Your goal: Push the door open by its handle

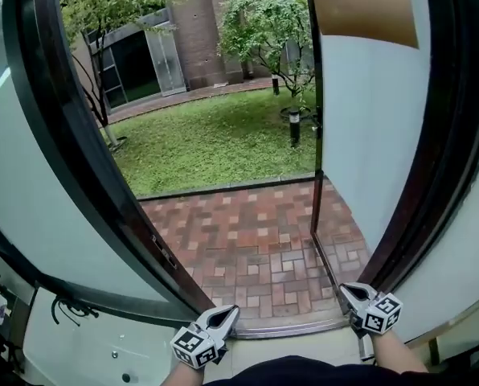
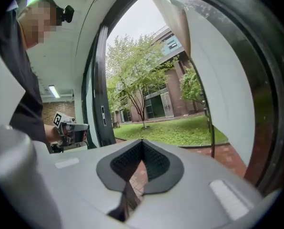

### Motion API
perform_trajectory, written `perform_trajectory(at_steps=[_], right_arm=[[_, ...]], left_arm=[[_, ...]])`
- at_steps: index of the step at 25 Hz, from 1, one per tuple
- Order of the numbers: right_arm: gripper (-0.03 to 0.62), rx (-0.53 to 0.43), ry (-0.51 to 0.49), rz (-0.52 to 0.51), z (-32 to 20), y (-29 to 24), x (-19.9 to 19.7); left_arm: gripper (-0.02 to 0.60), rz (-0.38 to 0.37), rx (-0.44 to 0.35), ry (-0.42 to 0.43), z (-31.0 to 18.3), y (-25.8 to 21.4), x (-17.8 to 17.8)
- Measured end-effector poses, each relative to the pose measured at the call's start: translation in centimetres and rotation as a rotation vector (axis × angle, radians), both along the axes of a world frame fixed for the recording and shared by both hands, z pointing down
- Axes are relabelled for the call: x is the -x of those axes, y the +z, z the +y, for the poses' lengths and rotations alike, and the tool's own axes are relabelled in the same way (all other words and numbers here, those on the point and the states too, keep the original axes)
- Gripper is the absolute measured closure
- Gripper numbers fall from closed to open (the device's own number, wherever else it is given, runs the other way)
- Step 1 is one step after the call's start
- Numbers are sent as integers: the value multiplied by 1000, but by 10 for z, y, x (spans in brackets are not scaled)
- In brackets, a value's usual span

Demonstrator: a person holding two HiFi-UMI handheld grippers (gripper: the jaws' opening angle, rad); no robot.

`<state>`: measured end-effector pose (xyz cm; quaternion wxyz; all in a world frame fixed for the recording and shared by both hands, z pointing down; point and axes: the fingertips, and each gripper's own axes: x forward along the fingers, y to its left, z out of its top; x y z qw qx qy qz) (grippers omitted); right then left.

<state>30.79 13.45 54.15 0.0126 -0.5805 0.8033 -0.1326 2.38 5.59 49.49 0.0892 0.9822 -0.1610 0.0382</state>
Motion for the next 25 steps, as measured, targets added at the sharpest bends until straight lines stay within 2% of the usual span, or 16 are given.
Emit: perform_trajectory(at_steps=[3, 6, 10, 15, 25], right_arm=[[594, 23, 39, -48, 2, 25, 39], [594, 19, 23, -15, 0, 15, 58], [594, 13, -18, 73, 1, -8, 42], [594, 4, -29, 93, 3, -17, 18], [593, -16, -113, 124, -4, -22, 29]], left_arm=[[583, -15, 22, 7, -1, 21, 46], [583, -22, 34, -14, -4, 26, 68], [583, 22, 28, -48, -2, 17, 62], [583, 46, 53, -72, 12, 19, 53], [583, 60, 45, -89, 24, 15, 44]])
